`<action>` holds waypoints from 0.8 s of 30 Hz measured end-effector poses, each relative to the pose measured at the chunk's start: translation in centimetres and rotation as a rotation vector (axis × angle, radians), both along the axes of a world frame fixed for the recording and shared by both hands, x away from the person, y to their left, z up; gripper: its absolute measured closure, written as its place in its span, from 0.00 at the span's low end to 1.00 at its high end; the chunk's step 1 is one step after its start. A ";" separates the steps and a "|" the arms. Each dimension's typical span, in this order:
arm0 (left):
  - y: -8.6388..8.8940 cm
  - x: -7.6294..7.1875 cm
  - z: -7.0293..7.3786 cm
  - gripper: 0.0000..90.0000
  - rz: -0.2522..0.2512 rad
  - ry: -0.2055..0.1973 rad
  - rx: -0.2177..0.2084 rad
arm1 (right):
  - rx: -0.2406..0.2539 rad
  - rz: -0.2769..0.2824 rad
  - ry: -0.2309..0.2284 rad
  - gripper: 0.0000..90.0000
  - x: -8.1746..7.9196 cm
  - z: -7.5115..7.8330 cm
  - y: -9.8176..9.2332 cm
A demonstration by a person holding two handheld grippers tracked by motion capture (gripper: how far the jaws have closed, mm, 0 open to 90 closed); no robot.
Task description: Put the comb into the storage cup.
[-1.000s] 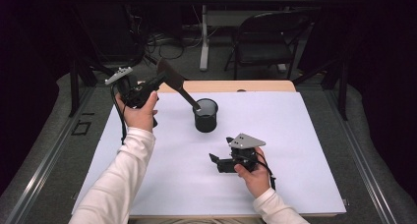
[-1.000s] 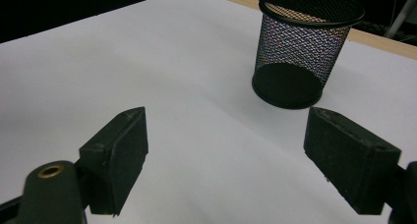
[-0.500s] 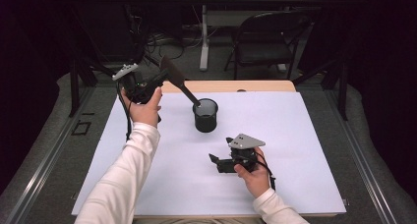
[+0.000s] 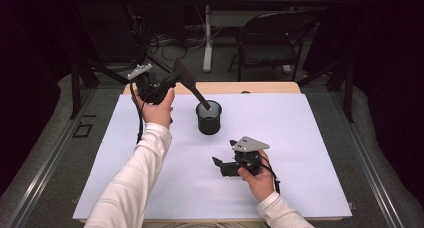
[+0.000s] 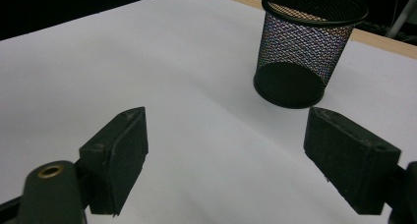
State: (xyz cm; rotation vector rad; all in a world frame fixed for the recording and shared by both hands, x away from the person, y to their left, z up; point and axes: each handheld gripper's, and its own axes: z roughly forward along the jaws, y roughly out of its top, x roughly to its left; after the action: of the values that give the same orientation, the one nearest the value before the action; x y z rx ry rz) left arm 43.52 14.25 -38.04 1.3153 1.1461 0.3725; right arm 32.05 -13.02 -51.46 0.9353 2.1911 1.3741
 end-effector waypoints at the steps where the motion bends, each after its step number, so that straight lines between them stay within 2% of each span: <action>1: -0.1 0.1 -0.1 0.93 0.000 0.002 0.008 | 0.000 0.000 0.000 0.19 0.0 0.0 0.0; 24: -1.6 1.1 -1.6 0.93 0.012 0.051 0.033 | 0.003 0.002 0.000 0.19 0.0 0.0 -0.1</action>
State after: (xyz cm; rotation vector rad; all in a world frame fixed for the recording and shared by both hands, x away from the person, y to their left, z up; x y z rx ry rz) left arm 44.58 12.64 -39.60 1.3542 1.1958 0.3704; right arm 32.08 -13.13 -51.46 0.9343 2.1910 1.3785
